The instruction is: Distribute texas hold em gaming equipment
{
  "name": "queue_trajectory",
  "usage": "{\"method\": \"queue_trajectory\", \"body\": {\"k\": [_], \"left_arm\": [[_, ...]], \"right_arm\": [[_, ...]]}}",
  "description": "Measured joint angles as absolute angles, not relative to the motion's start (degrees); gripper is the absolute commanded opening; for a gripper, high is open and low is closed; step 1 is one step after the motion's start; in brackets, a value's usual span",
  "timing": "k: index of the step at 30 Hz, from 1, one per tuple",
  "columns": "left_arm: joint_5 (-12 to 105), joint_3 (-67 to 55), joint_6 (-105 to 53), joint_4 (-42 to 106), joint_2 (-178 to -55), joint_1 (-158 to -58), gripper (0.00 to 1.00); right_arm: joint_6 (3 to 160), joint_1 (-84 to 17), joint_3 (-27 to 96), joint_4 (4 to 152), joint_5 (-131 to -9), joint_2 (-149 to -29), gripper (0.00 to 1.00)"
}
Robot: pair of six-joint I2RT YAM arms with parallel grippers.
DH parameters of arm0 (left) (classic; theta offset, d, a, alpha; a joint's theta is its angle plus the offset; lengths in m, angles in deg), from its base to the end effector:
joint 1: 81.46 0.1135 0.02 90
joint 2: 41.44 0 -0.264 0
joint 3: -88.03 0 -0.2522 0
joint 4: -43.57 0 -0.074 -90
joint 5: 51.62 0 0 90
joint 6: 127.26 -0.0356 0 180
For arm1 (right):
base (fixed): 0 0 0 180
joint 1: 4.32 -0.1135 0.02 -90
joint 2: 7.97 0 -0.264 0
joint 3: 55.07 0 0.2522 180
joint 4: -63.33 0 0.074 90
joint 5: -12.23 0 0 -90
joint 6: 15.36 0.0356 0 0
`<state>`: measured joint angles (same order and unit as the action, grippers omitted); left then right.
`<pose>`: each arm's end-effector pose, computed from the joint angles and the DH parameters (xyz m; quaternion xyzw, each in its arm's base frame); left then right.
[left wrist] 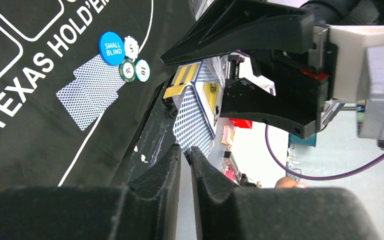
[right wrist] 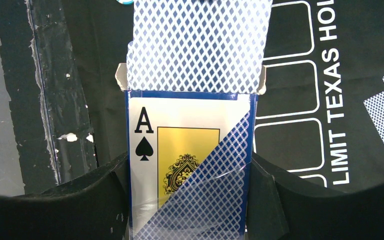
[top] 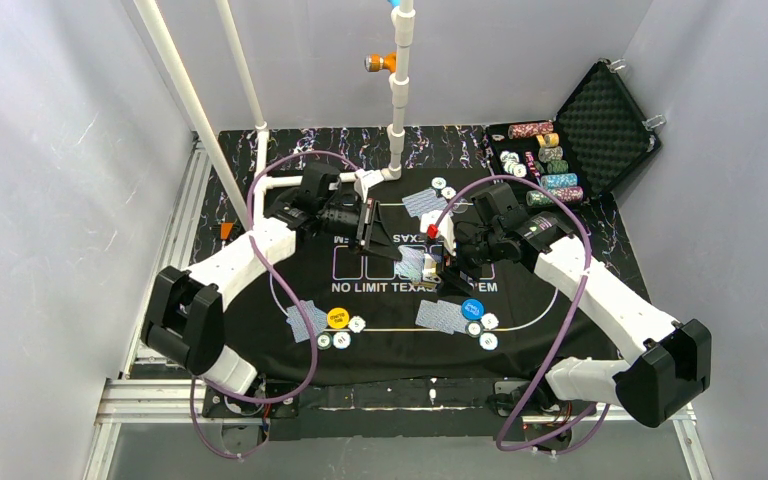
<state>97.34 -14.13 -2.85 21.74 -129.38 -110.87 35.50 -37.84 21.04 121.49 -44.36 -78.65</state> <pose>0.2788 -0.1921 0.2843 0.2054 0.7708 -0.5886 0.1312 0.1947 0.1525 0.3040 -0.6117 0.6768 0.2570 0.3190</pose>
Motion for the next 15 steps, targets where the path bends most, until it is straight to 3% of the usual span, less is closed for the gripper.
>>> {"method": "queue_trajectory", "body": {"k": [4,15], "left_arm": [[97.7,-14.4,-2.8,21.8,-127.5,-109.4,0.0],[98.7,-16.2,-2.0,22.0,-125.8,-106.5,0.0]], "right_arm": [[35.5,-37.8,21.0,121.5,-44.4,-78.6,0.01],[35.5,-37.8,21.0,121.5,-45.0,-78.6,0.01]]}}
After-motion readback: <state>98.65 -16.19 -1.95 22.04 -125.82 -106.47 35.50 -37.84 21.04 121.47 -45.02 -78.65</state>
